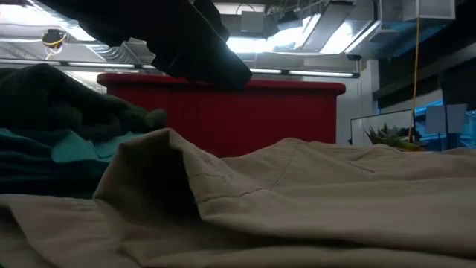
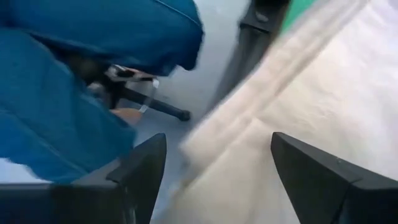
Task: Fold Laundry from Bin
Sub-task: Fold the brown shorts from the red laundry bin
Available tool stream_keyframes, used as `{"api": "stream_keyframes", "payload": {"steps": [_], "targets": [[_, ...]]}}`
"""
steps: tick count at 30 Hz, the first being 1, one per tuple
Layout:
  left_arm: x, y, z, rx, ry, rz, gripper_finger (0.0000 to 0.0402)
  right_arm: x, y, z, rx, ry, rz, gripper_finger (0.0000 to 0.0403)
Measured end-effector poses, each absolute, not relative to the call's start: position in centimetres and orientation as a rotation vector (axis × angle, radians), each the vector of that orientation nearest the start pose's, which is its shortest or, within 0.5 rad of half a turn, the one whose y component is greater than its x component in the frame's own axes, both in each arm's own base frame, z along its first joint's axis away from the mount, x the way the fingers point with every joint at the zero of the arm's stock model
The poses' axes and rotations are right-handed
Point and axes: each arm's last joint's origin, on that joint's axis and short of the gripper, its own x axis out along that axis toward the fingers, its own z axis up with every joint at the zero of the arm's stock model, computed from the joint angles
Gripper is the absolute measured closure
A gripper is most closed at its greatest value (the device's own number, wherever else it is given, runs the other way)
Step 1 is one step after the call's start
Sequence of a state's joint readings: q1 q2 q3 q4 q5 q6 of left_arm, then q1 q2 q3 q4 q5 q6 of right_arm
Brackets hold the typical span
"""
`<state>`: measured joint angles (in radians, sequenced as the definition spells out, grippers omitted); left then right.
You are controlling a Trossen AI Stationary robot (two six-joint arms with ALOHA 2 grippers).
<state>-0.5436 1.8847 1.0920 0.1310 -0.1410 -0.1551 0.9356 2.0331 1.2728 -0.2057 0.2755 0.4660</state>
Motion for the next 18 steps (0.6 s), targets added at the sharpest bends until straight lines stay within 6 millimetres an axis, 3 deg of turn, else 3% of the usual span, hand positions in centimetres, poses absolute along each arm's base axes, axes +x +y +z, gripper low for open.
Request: {"api": "stream_keyframes", "payload": {"steps": [11,18], "targets": [[33.76,-19.92,16.26,0.077,0.658,-0.337,0.0195,24.93,32.41,12.33,-0.178,0.954,0.362,0.0146],[33.76,-19.92,16.27,0.078,0.659,-0.337,0.0195,24.87,32.30,12.26,-0.186,0.965,0.357,0.0204]]}}
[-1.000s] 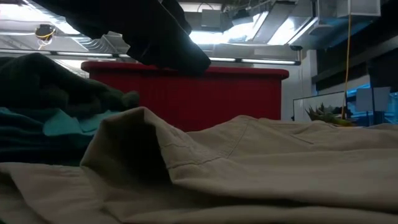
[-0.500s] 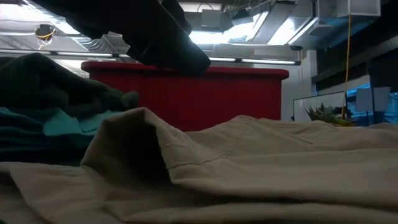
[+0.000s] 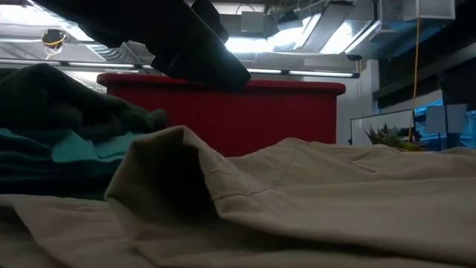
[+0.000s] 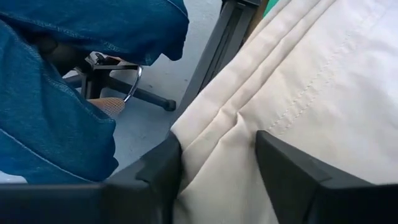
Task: Fold Laundry from Bin
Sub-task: Fold the brown shorts from the red laundry bin
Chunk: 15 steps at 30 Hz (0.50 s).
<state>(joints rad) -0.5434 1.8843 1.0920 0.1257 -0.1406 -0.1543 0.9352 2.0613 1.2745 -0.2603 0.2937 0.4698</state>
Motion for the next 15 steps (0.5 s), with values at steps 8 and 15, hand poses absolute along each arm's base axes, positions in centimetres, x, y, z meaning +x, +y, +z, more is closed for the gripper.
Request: {"api": "stream_keyframes", "payload": {"steps": [8,15], "targets": [[33.3,-20.6,16.2,0.176,0.648,-0.447,0.0195,24.9,32.3,12.2,-0.183,0.967,0.362,0.0287],[32.3,-22.1,15.9,0.357,0.622,-0.537,0.0195,24.9,32.3,12.2,-0.181,0.965,0.363,0.0312]]}}
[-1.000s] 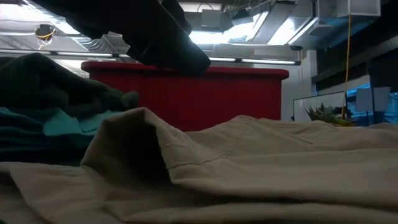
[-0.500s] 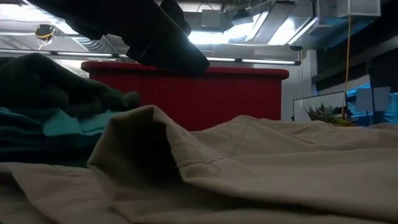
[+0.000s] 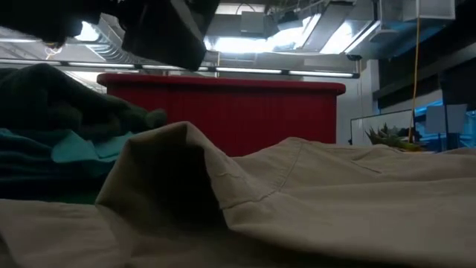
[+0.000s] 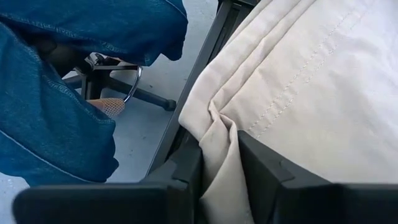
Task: Fold Laundry from Bin
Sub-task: Fold the brown shorts from the red laundry bin
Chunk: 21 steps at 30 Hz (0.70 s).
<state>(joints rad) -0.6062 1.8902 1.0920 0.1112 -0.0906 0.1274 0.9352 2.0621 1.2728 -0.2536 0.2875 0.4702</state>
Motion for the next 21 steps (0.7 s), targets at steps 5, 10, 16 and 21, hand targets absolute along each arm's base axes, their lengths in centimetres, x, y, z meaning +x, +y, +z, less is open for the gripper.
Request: {"api": "stream_keyframes", "payload": {"steps": [5,10,16,21], "targets": [[31.6,-22.6,15.5,0.442,0.653,-0.570,0.0195,24.9,32.3,12.2,-0.179,0.965,0.363,0.0313],[30.6,-22.9,14.9,0.498,0.724,-0.571,0.0195,24.9,32.4,12.2,-0.120,0.974,0.332,0.0313],[29.9,-23.3,14.7,0.528,0.755,-0.577,0.0195,24.9,32.4,12.2,-0.104,0.976,0.326,0.0313],[30.1,-23.3,13.6,0.541,0.789,-0.571,0.0195,24.9,32.4,12.2,-0.103,0.975,0.324,0.0313]]}}
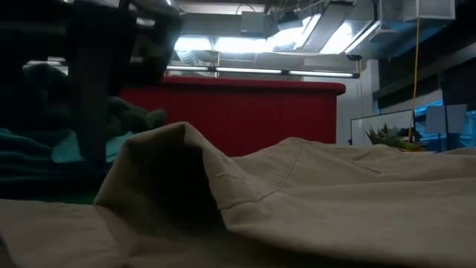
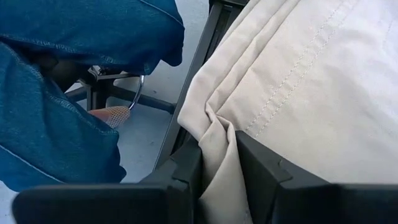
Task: Fold Laundry from Bin
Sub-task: Fold the brown shorts from the red laundry bin
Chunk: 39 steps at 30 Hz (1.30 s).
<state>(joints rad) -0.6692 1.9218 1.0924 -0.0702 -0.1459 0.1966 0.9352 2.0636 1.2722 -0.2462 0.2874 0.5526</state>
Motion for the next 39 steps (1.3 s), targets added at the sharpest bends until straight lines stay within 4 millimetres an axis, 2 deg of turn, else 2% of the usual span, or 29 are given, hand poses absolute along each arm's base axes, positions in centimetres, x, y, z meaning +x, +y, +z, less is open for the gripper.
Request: {"api": "stream_keyframes", "payload": {"steps": [4,10,14,19,21,26,33,39], "targets": [[30.3,-23.2,12.4,0.548,0.813,-0.567,0.0195,25.0,32.4,12.2,-0.096,0.967,0.327,0.0313],[30.9,-22.7,12.4,0.516,0.809,-0.515,0.0207,25.0,32.4,12.2,-0.095,0.966,0.328,0.0314],[31.4,-22.4,12.5,0.503,0.787,-0.469,0.0259,25.0,32.5,12.2,-0.093,0.964,0.329,0.0314],[31.4,-22.4,12.9,0.494,0.768,-0.443,0.0364,25.3,32.9,12.8,-0.090,0.953,0.326,0.0325],[31.2,-22.5,13.5,0.445,0.762,-0.429,0.0391,25.5,33.1,13.5,-0.088,0.952,0.327,0.0341],[30.6,-23.1,15.4,0.338,0.728,-0.414,0.0395,26.0,33.9,16.1,-0.112,0.979,0.314,0.0391],[28.7,-24.4,19.0,0.288,0.630,-0.461,0.0399,26.8,34.7,20.0,-0.121,0.948,0.290,0.0374],[27.2,-25.1,21.3,0.239,0.570,-0.466,0.0400,27.3,35.3,22.9,-0.104,0.906,0.297,0.0395]]}}
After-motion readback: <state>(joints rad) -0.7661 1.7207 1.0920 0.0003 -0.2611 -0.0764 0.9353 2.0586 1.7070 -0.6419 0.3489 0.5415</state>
